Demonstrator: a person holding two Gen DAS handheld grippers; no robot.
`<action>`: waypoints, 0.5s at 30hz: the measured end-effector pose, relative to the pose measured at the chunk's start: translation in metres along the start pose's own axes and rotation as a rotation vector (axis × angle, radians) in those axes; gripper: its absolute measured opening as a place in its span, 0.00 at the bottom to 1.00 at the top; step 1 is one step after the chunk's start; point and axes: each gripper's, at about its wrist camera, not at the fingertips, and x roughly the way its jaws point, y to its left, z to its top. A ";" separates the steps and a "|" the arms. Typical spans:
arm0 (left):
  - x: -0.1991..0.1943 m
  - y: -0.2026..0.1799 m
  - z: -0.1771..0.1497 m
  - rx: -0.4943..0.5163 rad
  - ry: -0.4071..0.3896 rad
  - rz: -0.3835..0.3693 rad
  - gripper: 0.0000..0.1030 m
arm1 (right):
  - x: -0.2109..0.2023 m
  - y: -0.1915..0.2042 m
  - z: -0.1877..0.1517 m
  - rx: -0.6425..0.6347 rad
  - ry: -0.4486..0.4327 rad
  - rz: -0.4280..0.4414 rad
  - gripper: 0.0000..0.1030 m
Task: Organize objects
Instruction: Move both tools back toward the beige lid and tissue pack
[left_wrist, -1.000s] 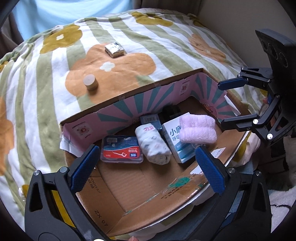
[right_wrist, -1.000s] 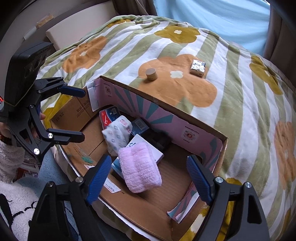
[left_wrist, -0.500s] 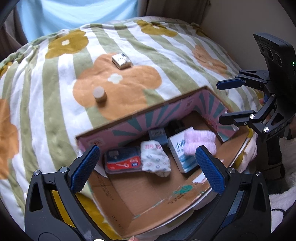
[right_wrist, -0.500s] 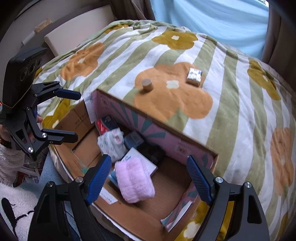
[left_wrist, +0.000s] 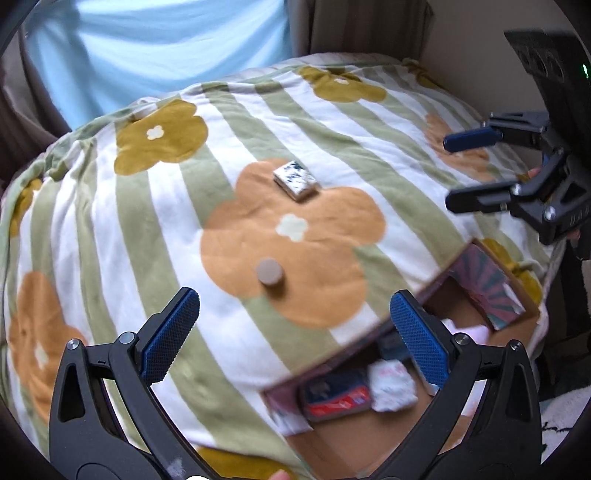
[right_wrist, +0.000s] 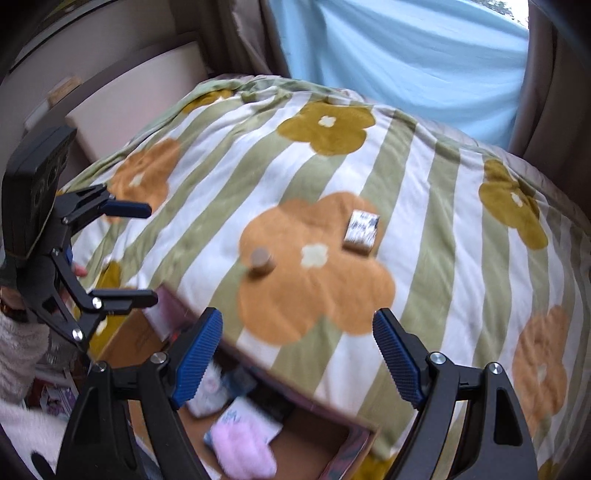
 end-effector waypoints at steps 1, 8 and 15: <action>0.007 0.005 0.004 0.003 0.008 0.001 1.00 | 0.006 -0.004 0.008 0.012 0.006 -0.004 0.78; 0.069 0.037 0.022 0.012 0.056 -0.040 1.00 | 0.083 -0.049 0.060 0.150 0.090 -0.016 0.78; 0.118 0.043 0.019 0.043 0.088 -0.098 0.97 | 0.149 -0.069 0.081 0.190 0.143 -0.064 0.78</action>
